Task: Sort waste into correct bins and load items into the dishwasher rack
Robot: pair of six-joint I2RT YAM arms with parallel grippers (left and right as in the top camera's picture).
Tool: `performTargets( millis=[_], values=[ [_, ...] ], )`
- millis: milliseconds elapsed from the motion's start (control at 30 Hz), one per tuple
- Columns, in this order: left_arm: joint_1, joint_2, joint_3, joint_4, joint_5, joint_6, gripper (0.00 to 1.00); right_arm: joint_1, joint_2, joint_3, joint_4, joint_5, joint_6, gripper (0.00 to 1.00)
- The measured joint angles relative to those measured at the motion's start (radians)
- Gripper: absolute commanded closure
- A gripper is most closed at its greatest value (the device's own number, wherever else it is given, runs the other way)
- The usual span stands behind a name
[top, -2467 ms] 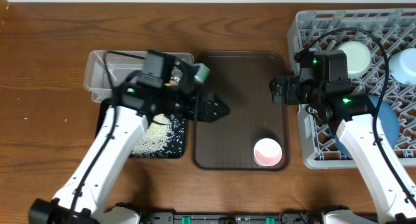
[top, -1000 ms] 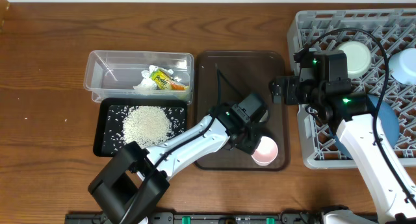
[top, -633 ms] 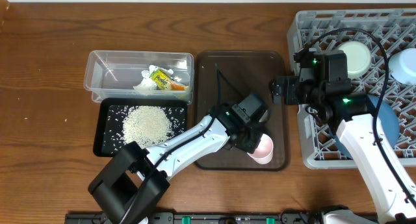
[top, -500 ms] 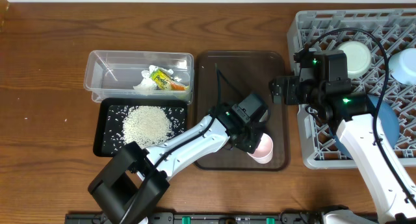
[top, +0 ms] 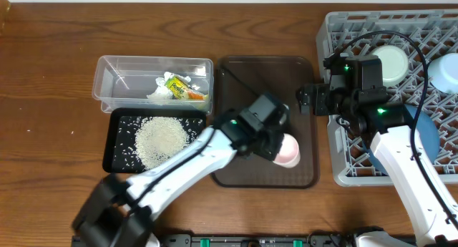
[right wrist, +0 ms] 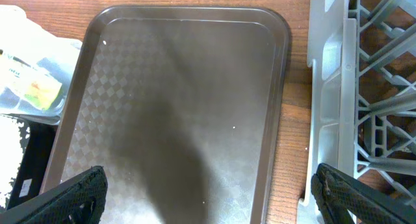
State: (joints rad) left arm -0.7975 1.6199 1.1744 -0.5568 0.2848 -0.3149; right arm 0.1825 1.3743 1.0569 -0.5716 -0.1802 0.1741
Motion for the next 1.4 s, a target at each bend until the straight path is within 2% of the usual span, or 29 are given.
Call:
performTargets(
  millis=[200,300,533,700,867,967,1133,1400],
  values=[
    [0.105,-0.106,0.000,-0.019,0.006,-0.003,0.94,0.000,0.000,0.000,0.000,0.000,0.000,0.01],
    [0.199,-0.141,0.000,-0.021,0.063,-0.003,0.94,0.000,0.000,0.000,0.000,0.000,0.000,0.01],
    [0.457,-0.151,-0.001,-0.039,0.367,0.005,0.94,0.000,0.000,0.000,-0.002,-0.079,-0.006,0.01],
    [0.571,-0.152,-0.001,-0.039,0.616,0.053,0.94,0.000,0.000,0.000,0.052,-0.377,-0.129,0.01],
    [0.623,-0.151,-0.002,-0.040,0.815,0.114,0.94,-0.006,0.000,0.000,0.136,-0.791,-0.275,0.01],
    [0.623,-0.151,-0.002,-0.038,0.911,0.142,0.94,-0.005,-0.001,0.000,0.174,-0.972,-0.325,0.01],
    [0.620,-0.151,-0.002,0.011,1.012,0.164,0.94,-0.005,-0.001,0.000,0.177,-1.086,-0.358,0.01],
    [0.602,-0.151,-0.002,0.170,1.112,0.142,0.94,0.011,-0.001,0.000,0.180,-1.133,-0.370,0.02]
  ],
)
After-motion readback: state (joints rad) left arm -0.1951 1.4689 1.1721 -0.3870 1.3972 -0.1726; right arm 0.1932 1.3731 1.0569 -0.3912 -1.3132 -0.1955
